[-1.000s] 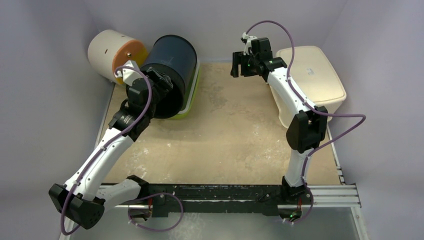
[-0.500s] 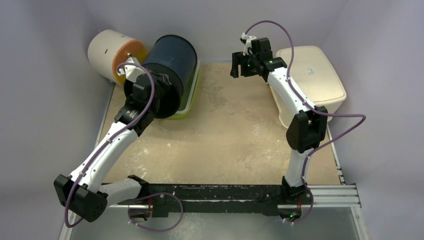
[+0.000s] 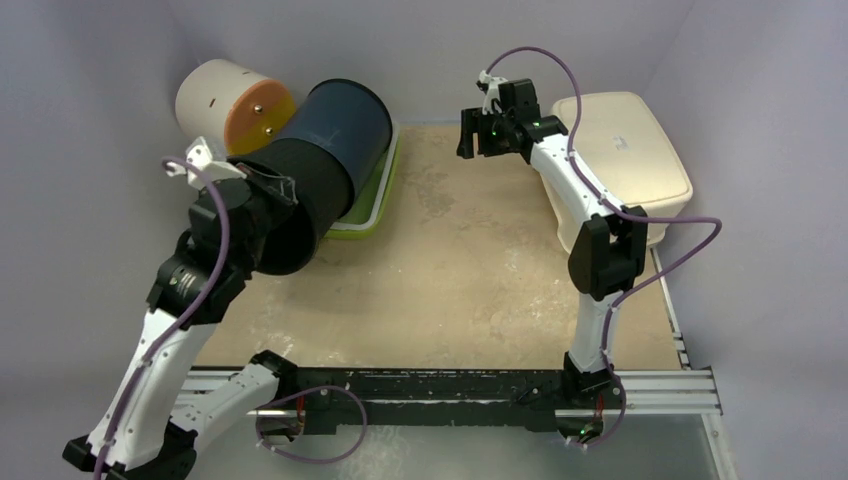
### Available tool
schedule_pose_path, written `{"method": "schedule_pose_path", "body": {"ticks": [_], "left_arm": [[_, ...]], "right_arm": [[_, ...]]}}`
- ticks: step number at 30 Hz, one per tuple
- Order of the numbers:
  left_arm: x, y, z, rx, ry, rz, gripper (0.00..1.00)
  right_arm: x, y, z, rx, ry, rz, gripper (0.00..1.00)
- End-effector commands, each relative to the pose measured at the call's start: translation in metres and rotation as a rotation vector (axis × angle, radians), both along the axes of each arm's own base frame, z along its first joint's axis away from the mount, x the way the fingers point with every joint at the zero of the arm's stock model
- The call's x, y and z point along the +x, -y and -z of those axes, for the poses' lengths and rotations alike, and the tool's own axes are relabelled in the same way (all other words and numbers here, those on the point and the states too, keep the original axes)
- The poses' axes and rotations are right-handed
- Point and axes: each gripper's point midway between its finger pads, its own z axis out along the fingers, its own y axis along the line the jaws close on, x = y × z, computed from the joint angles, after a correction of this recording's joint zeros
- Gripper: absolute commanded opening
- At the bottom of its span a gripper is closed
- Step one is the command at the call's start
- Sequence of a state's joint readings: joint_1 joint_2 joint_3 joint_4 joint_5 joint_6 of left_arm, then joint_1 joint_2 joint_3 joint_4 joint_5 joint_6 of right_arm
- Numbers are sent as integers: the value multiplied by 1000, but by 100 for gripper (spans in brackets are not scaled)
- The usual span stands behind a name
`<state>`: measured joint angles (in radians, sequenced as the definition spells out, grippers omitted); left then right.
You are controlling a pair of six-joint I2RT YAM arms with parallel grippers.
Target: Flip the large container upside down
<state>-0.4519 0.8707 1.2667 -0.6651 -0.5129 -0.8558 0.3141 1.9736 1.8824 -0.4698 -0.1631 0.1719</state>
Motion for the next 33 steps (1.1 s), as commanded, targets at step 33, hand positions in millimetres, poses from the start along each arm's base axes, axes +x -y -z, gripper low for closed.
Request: {"method": "schedule_pose_path", "body": {"ticks": [33], "left_arm": [[-67,8,-132,-112,270,225,0]], "right_arm": [[-43,26,-78,26,120,77,73]]}}
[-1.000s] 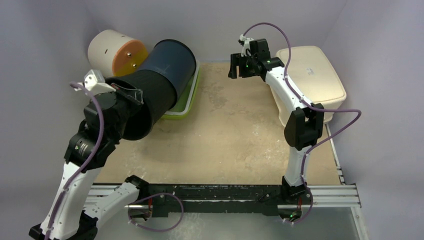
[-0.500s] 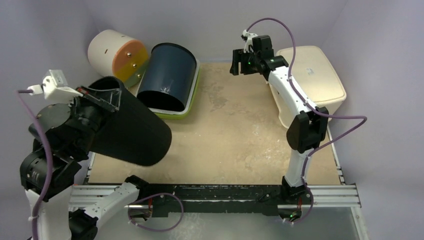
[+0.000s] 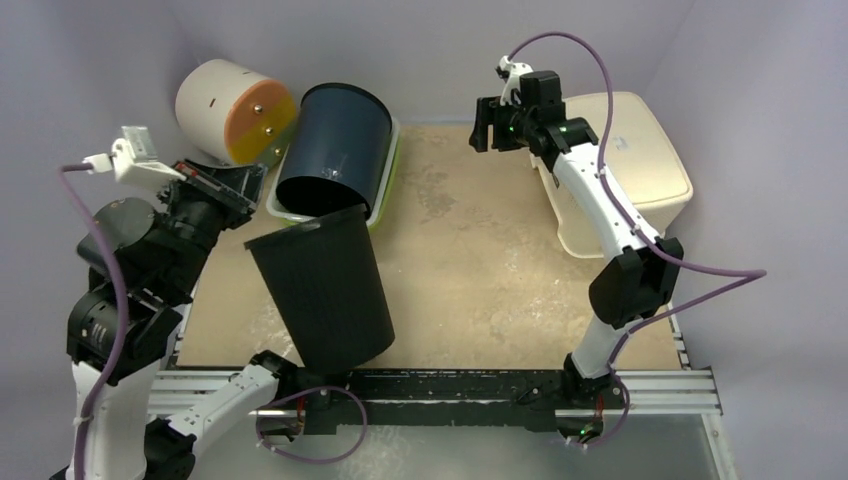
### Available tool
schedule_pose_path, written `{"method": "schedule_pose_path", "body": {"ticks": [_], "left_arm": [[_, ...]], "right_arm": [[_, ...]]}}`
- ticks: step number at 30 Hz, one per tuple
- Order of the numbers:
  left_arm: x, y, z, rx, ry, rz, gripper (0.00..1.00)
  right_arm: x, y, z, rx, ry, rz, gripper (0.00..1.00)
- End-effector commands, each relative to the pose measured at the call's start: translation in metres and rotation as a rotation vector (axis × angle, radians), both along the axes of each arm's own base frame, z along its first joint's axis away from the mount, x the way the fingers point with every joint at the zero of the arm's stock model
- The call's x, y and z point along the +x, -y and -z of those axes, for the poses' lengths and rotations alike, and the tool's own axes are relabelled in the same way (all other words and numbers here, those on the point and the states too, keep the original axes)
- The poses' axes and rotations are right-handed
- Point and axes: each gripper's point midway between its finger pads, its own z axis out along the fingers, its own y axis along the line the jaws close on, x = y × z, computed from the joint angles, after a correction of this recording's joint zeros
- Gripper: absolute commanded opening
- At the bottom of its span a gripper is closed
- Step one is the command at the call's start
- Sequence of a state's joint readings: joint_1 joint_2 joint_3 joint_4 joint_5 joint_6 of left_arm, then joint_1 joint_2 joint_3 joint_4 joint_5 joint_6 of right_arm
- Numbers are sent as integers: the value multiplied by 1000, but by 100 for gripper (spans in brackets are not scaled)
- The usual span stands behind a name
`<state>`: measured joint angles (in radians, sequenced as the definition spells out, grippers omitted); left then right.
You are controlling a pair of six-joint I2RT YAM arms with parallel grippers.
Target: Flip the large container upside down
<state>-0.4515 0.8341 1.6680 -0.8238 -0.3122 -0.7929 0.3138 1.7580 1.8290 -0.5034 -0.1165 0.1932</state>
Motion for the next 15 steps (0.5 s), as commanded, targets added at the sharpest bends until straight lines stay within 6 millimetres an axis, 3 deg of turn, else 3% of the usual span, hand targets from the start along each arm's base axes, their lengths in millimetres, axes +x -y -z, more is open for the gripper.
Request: {"method": "schedule_pose_path", "body": {"ticks": [1,5,10,15], "left_arm": [[8,7,2,-26,17,17,0],[15,12,19,-20,-24,20,0],[24,27,45,-4,-86,74,0],[25,52,70,67,-156,209,44]], "right_arm": [[-8,7,3,-6,-3,30,73],[-15,9,9,-11,-13,27,78],[-28,-3,21,29,-66,-32,78],[-30,-7,27,36,-85,-49,77]]}}
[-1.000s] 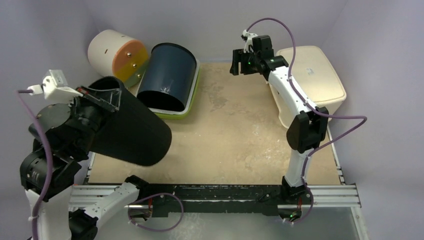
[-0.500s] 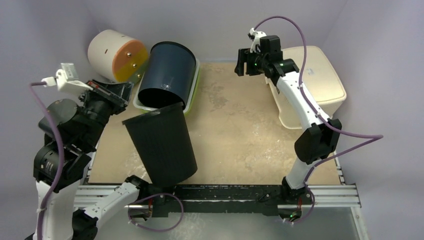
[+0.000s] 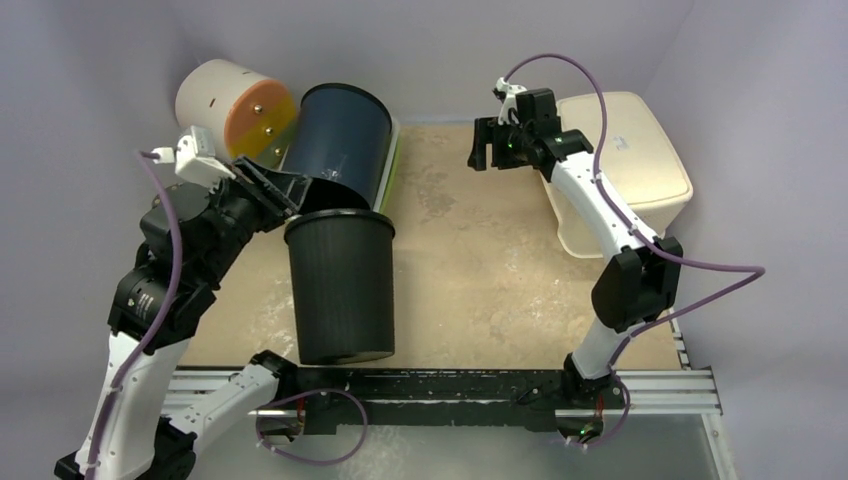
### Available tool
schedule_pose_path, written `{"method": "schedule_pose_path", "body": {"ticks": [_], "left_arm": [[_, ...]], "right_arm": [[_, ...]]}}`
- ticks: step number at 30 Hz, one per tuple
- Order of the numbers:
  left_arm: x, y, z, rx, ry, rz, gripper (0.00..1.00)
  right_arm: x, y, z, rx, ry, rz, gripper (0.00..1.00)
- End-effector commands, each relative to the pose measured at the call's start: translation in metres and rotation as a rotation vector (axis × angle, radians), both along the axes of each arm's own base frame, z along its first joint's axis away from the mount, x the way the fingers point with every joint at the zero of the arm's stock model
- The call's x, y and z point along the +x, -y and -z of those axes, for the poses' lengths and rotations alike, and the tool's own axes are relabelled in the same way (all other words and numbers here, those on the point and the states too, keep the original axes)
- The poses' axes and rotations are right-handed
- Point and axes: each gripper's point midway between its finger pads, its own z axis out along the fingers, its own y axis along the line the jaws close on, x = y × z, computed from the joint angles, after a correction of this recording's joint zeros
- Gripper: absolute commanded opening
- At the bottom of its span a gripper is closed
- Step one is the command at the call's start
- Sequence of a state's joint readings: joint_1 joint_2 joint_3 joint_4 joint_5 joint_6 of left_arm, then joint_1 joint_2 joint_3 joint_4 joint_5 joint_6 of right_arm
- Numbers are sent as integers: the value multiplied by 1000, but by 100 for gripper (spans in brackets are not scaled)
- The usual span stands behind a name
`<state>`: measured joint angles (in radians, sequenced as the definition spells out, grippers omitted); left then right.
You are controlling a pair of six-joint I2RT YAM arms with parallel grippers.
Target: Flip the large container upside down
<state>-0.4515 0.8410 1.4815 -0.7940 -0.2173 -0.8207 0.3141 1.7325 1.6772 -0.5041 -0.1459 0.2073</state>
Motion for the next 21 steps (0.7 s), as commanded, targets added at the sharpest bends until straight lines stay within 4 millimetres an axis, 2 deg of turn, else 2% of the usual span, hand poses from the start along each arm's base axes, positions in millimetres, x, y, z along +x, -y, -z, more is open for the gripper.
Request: {"method": "schedule_pose_path", "body": {"ticks": [1,3,6,10,16,21], "left_arm": [[0,22,12,49,-16,131,49],[1,23,32,126,-43,157,56],[3,20,61,229,-90,176,60],[8,19,88,309,-127,192,61],[17,26,103,317,-144,207,61],[27,35,113,298,-155,226,61]], "right_arm": [[-7,-9,-22,52,39,-33,77],[-7,-10,-20,54,32,-40,77],[-7,-11,-19,56,29,-44,77],[-9,-16,-16,65,8,-70,77],[-19,-26,-13,69,-5,-156,76],[-36,-48,-17,98,-26,-284,75]]}}
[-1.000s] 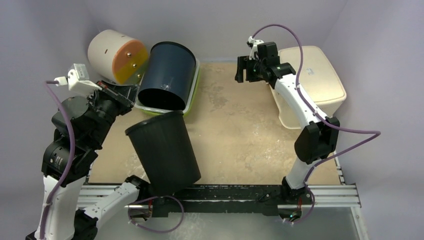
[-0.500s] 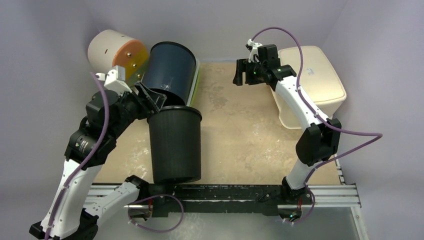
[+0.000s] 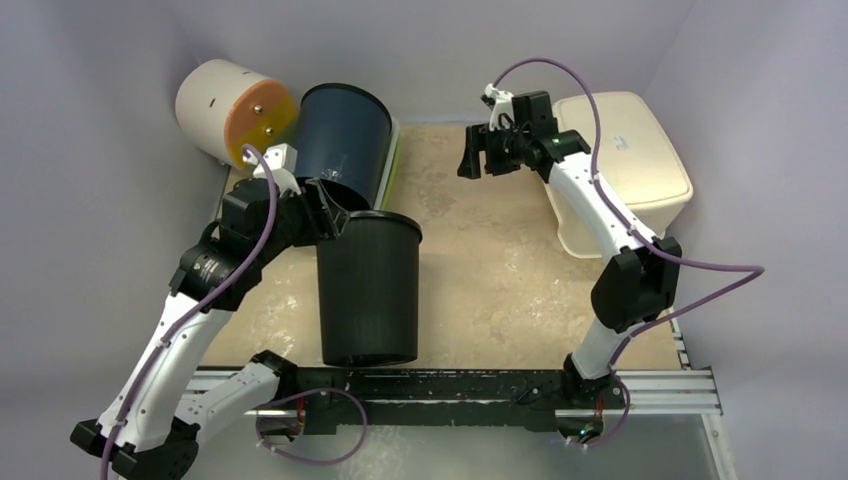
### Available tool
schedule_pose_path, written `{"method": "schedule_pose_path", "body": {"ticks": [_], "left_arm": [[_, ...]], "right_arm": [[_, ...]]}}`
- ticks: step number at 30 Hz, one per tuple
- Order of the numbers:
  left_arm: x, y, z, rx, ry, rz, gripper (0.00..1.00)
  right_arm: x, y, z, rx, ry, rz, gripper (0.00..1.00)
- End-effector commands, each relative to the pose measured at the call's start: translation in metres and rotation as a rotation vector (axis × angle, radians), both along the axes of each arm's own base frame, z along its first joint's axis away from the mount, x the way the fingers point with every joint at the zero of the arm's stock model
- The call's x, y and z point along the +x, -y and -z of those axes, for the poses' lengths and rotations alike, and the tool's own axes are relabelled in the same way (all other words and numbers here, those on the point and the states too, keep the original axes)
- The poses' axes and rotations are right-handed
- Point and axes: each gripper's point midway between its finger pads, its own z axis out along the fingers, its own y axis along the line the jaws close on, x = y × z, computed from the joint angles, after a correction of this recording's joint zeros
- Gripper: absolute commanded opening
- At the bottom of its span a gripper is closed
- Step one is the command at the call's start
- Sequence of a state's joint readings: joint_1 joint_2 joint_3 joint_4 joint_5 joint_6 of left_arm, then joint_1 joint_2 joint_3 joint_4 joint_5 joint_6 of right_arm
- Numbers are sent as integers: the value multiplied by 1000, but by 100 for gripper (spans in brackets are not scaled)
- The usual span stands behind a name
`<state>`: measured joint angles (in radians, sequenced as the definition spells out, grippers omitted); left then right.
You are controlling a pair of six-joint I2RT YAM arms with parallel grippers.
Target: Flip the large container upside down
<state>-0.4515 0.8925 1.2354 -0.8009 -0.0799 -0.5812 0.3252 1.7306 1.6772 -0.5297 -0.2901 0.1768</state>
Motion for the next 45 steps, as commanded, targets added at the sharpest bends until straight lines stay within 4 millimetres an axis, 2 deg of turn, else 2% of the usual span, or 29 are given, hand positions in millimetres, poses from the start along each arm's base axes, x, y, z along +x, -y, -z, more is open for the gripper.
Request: {"method": "schedule_pose_path", "body": {"ticks": [1,5,9,15,21,27,30,33,37,39,41,43,45], "left_arm": [[13,10,-8,-29,63,32,61],[18,13,3,-17,48,37,61],[22,16,7,-16,38,38,61],[21,15,3,-26,58,37,61],[15,14,-4,-58,83,31,61],[13,8,-1,-58,90,4,61],[22,3,-1,-43,107,-39,61],[36,8,-1,-15,125,-22,61],[46,30,10,86,132,150,66],[41,46,16,145,145,314,71],[37,52,20,216,153,437,73],[36,55,13,251,196,510,73],[39,53,4,282,250,542,75]], "right_arm": [[-21,-29,-18,37,14,-164,75],[-44,-56,-21,88,-38,-252,75],[-60,-65,-15,195,-211,-148,75],[-70,-80,-23,464,-392,80,78],[-65,-92,-30,643,-506,205,79],[-54,-76,-49,523,-358,222,78],[-67,-76,-44,467,-371,176,78],[-84,-72,-36,444,-388,154,77],[-99,-65,-32,426,-386,141,77],[-104,-63,-34,427,-384,125,77],[-107,-63,-36,422,-379,110,77],[-116,-63,-35,413,-403,78,77],[-115,-63,-37,418,-394,76,77]]}}
